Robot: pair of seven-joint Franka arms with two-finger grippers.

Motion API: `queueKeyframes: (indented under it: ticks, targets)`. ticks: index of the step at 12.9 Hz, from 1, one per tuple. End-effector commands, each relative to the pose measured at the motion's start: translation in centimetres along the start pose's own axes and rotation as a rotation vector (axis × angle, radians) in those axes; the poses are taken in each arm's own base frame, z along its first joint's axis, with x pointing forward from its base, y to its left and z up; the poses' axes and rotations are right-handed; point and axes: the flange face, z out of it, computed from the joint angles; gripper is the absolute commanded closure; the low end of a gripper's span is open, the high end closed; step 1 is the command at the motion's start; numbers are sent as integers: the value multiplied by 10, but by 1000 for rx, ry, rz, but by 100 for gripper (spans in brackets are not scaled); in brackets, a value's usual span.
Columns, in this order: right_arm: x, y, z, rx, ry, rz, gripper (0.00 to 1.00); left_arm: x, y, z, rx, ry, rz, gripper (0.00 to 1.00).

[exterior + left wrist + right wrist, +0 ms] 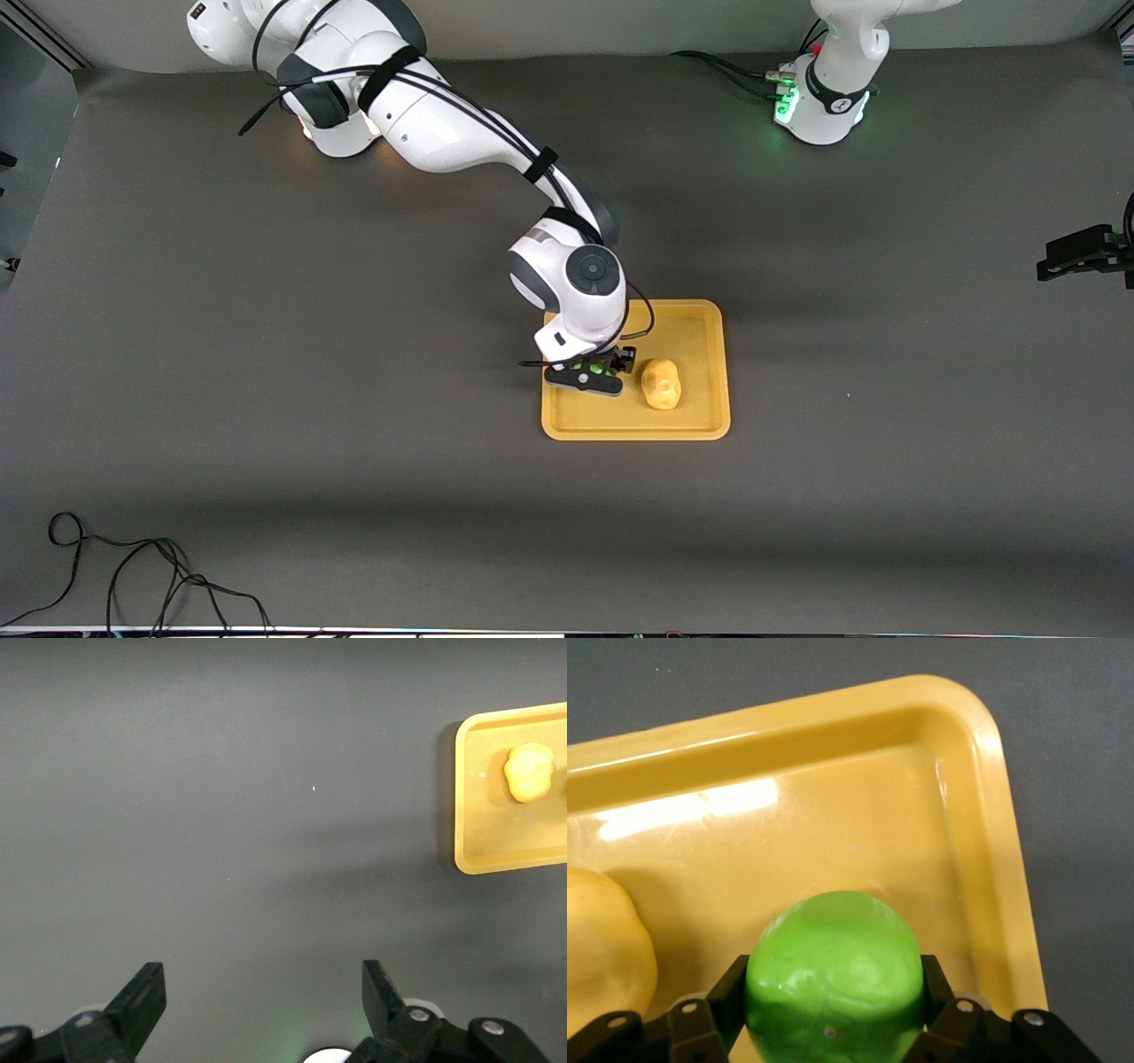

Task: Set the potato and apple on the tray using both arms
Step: 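Lift the apple with the right gripper and carry it over the tray, then lower the apple beside the potato and open the right gripper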

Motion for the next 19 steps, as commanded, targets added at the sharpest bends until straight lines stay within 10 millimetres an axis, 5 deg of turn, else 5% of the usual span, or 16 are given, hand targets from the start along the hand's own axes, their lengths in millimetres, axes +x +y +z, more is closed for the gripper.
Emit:
queueKeyframes:
  ticks: [1, 6, 7, 9, 12, 16, 19]
  targets:
    - [8, -2, -2, 10, 24, -31, 46, -2, 2, -7, 7, 0, -17, 1]
    - [12, -1, 0, 31, 39, -44, 43, -2, 5, -8, 6, 0, -14, 1]
    - [14, 1, 2, 34, 38, -38, 23, -2, 6, -8, 3, 1, -12, 1]
    - [15, 1, 6, 37, 39, -37, 0, -2, 6, -8, 2, 0, -13, 1]
    - [18, 0, -9, 41, 43, -32, 0, -1, 18, -9, 8, 0, 5, 2]
    - [32, 12, -101, -3, 18, -7, 0, -1, 28, -19, 25, 24, 34, 2]
    - [57, 45, -183, -21, 1, 35, 0, -5, 16, -26, 40, 31, 85, 2]
